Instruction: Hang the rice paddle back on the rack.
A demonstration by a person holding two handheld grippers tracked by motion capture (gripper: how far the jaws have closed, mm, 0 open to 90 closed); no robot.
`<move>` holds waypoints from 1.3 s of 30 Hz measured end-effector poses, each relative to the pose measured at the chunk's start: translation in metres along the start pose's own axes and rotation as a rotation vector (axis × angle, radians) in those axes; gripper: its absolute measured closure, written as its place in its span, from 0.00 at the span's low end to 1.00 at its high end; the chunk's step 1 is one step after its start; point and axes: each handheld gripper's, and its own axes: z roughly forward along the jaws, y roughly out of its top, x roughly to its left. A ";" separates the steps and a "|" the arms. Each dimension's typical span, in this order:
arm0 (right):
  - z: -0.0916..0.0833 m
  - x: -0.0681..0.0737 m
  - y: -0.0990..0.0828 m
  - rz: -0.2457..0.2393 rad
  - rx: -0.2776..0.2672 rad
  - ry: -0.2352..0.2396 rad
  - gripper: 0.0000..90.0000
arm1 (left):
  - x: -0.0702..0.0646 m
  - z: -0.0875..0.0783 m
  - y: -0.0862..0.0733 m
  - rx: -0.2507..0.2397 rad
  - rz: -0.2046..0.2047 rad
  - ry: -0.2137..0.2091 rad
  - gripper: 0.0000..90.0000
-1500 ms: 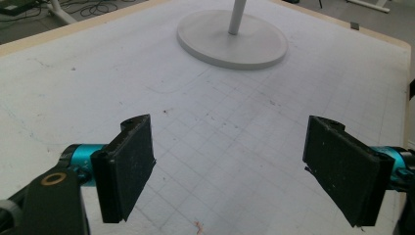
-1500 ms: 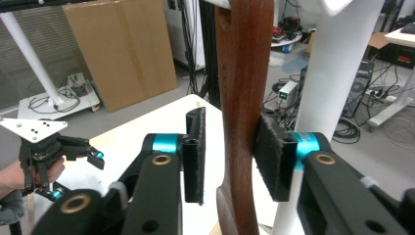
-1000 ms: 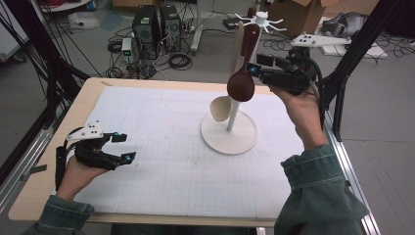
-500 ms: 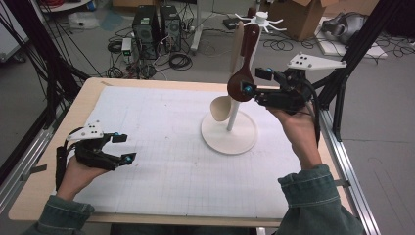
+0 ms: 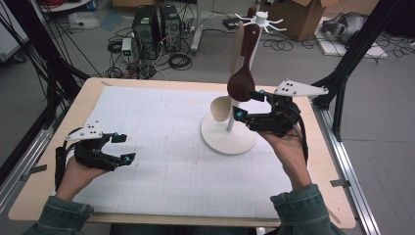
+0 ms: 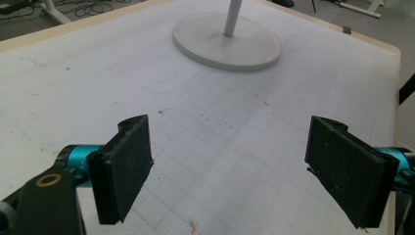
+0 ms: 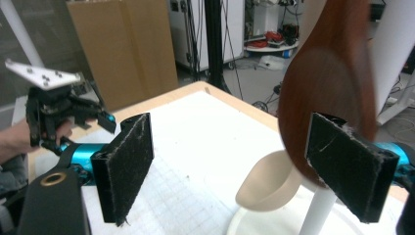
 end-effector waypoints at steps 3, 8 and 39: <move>0.004 0.003 -0.008 0.006 0.010 0.004 0.18 | 0.000 0.000 0.000 0.000 -0.001 -0.002 0.20; 0.011 0.007 -0.022 0.009 0.030 0.022 0.18 | 0.000 0.001 0.000 0.004 -0.001 -0.001 0.19; 0.048 0.011 -0.108 0.062 0.170 0.025 0.11 | 0.000 0.010 -0.009 0.019 -0.016 -0.004 0.13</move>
